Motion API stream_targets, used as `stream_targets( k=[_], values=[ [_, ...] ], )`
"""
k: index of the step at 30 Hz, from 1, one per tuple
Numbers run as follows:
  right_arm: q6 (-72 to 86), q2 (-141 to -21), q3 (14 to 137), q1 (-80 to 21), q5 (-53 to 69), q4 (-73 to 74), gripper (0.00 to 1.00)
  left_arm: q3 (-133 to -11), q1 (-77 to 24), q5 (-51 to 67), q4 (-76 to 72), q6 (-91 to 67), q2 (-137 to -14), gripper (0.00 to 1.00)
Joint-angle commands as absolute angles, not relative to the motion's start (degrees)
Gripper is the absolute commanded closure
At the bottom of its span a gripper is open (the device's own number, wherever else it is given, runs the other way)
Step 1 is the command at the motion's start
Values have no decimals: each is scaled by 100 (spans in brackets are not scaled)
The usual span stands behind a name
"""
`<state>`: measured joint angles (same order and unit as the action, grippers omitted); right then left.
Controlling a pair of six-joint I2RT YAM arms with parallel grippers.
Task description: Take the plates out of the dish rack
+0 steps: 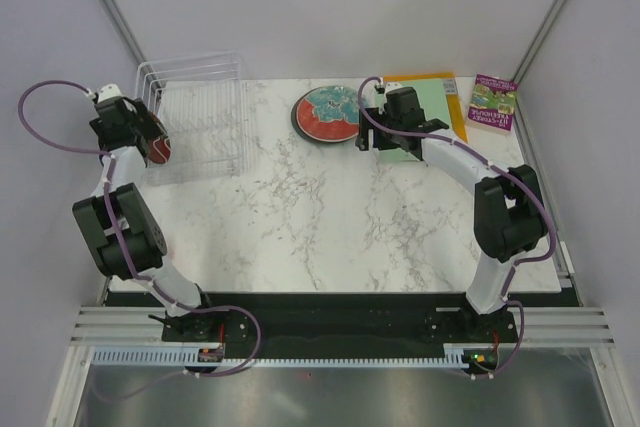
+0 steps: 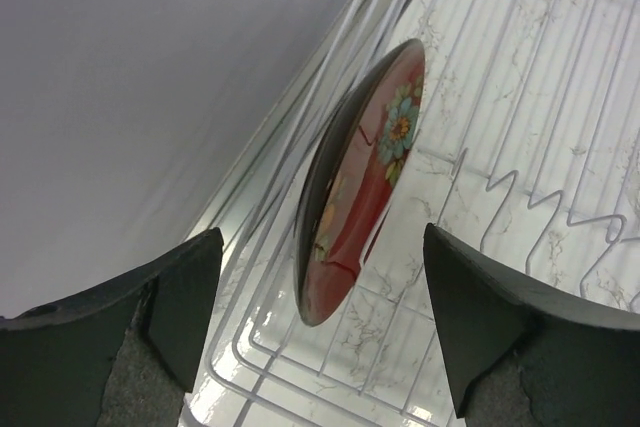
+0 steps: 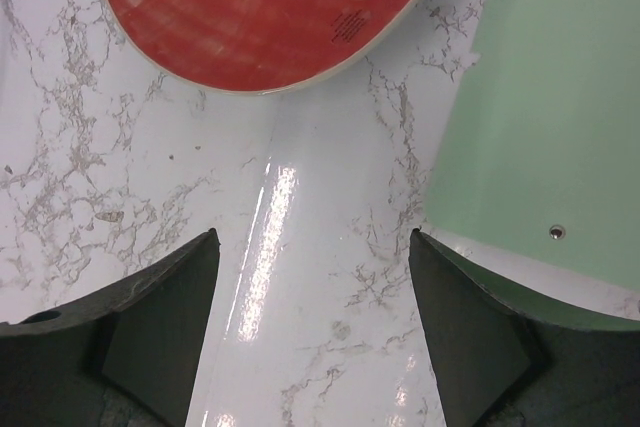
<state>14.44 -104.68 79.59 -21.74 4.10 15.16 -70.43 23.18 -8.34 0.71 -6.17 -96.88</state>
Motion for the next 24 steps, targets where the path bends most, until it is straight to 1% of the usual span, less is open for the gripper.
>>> stream_targets(
  k=[1,9,14,17,19,21,24],
  values=[
    [1353,-10433,7919,-2083,554,1336,16,-7269,2373,-475,-97,-765,-9896,14],
    [1406,-10476,7840,-2013,756,1248,16,-7312,2399,-422,-308,-809,-10142,16],
    [1406,-10538,7831,-1986,861,1248,16,-7453,2399,-509,-316,-800,-10292,26],
    [1415,-10564,7831,-1960,914,1248,17,-7400,2399,-615,-474,-756,-10362,30],
    [1415,-10564,7831,-1951,914,1239,17,-7374,2391,-703,-571,-747,-10406,37],
    [1406,-10582,7831,-1960,914,1239,17,-7295,2391,-686,-676,-765,-10441,37],
    [1415,-10608,7840,-1942,923,1239,16,-7269,2399,-650,-791,-756,-10538,46]
  ],
)
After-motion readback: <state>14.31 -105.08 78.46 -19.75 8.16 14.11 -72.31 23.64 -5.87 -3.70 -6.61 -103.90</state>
